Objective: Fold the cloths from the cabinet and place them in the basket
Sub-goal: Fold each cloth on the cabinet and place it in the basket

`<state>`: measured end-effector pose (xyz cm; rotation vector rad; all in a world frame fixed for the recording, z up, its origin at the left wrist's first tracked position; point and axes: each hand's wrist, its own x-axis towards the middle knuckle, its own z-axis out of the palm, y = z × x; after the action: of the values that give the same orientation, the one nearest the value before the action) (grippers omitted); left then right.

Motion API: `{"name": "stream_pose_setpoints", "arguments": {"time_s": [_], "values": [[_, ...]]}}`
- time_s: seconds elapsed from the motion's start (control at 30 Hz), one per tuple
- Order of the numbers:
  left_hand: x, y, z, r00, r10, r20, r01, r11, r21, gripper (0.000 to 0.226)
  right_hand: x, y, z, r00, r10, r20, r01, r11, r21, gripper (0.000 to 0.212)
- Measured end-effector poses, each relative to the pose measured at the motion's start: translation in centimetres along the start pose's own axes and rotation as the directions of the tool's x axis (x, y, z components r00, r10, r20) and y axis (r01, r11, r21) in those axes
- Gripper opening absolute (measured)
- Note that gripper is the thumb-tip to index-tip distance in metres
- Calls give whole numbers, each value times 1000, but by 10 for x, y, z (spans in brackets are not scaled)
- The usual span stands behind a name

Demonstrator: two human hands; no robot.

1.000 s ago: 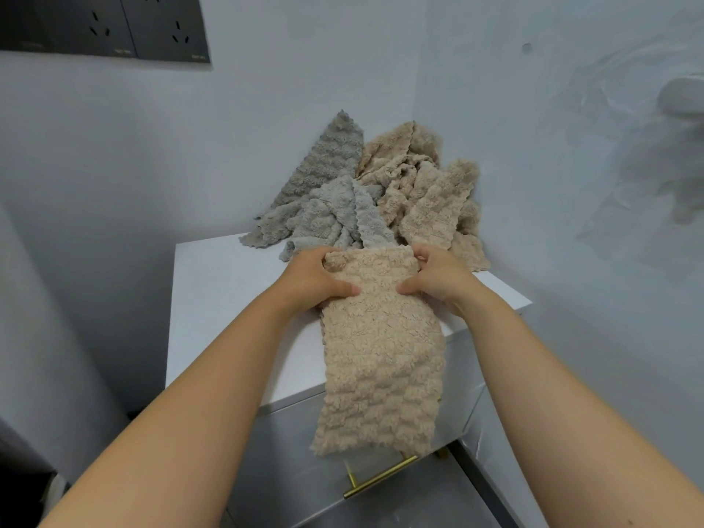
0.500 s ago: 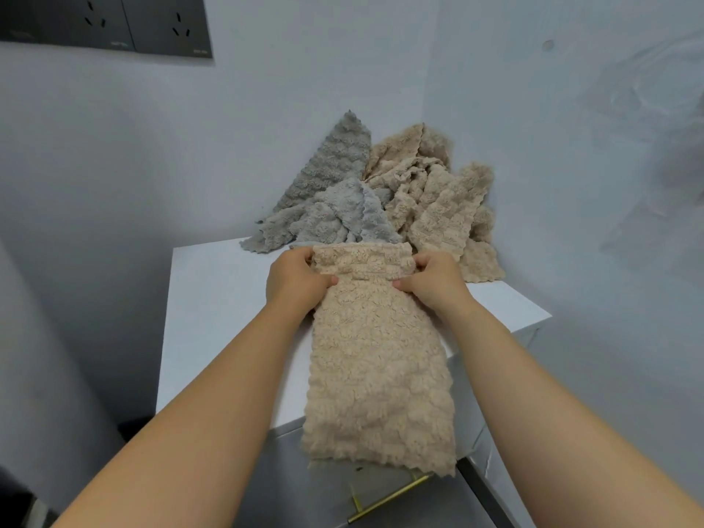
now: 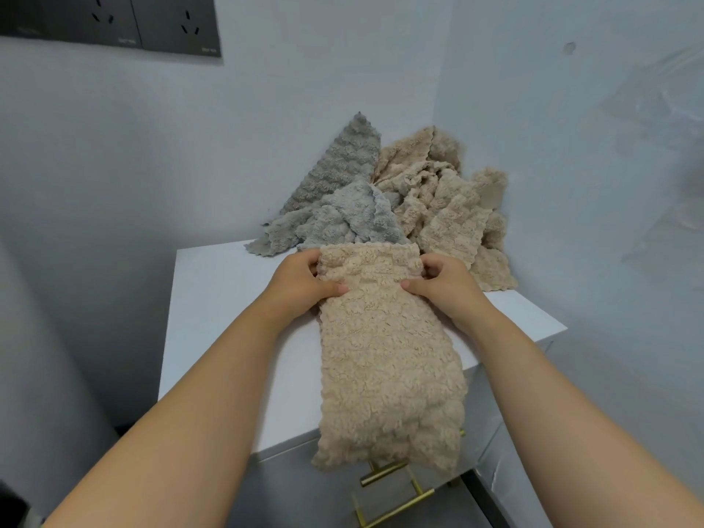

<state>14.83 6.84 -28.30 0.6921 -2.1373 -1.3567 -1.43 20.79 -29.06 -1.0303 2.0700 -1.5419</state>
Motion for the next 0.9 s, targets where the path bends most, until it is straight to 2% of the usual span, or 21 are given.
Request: {"name": "stream_pose_setpoints", "arguments": {"time_s": [0.17,0.4,0.57,0.7,0.73,0.77,0.83,0.9], "values": [[1,-1,0,999,-36,-18,35,999,-42,33,-1,2,-2,1000,0,3,0,998,59,25],[6,-13,-16,985,14,173,-2,998,-70,31,-1,5,-10,998,-21,61,14,993,120,32],[5,-10,-19,982,-38,182,45,998,-34,46,2,10,-12,996,-22,88,17,998,56,33],[3,-5,-16,972,-102,213,127,986,-107,27,3,9,-14,997,-15,81,7,996,90,23],[3,-5,-15,970,-103,221,126,988,-91,22,2,7,-14,994,-22,108,8,991,132,26],[3,-6,-15,971,-88,223,101,994,-46,27,2,5,-14,990,-27,136,5,988,155,32],[3,-7,-14,980,-46,192,32,997,77,41,-1,2,-12,990,-16,139,5,997,80,51],[2,-4,-14,977,-24,212,-7,990,144,33,-5,0,-12,995,-12,103,15,999,-31,59]]}}
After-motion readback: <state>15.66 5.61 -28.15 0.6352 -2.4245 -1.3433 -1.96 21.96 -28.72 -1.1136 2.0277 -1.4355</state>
